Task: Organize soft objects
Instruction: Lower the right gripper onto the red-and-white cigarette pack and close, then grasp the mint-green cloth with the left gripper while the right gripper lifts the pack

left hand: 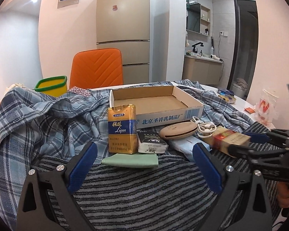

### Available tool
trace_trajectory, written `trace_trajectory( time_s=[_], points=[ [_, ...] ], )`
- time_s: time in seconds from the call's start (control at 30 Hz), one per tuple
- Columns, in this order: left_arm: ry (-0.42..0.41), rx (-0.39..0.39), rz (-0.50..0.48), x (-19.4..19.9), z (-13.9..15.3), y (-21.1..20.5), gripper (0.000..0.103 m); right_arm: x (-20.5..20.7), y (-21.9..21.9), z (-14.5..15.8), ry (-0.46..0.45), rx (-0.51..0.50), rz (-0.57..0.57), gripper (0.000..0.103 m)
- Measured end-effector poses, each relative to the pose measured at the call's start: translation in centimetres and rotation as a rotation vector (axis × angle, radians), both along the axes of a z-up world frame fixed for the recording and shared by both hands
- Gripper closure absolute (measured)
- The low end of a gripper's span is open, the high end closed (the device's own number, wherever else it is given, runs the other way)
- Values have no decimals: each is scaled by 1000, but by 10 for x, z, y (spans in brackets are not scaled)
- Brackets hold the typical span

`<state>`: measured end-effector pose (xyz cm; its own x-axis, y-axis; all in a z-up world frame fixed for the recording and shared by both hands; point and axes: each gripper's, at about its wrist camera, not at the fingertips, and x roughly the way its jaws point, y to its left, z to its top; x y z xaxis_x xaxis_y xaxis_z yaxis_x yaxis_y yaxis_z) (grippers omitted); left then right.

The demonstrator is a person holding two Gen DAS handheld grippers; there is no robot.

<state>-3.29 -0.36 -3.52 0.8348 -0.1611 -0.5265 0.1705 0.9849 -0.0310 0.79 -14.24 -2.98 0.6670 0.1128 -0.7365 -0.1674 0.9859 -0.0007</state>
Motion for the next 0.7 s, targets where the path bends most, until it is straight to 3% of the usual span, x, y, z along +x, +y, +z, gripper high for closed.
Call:
trace_trajectory(
  time_s=[0.1, 0.13, 0.17, 0.2, 0.33, 0.6, 0.7],
  points=[
    [5, -9, -7, 1, -2, 2, 4, -22, -5, 10, -24, 14, 12, 44],
    [6, -10, -9, 1, -2, 2, 4, -26, -5, 13, -33, 14, 9, 33],
    [4, -10, -11, 1, -2, 1, 4, -30, -5, 15, -51, 15, 0, 12],
    [2, -7, -14, 1, -2, 0, 4, -32, -5, 16, -67, 22, 3, 7],
    [-5, -6, -12, -1, -2, 0, 4, -24, 3, 17, -107, 0, 10, 7],
    [7, -26, -22, 2, -3, 3, 4, 22, 29, -2, -32, -251, 91, 7],
    [7, -25, -22, 1, -3, 2, 4, 26, 31, -9, -14, -288, 105, 17]
  ],
)
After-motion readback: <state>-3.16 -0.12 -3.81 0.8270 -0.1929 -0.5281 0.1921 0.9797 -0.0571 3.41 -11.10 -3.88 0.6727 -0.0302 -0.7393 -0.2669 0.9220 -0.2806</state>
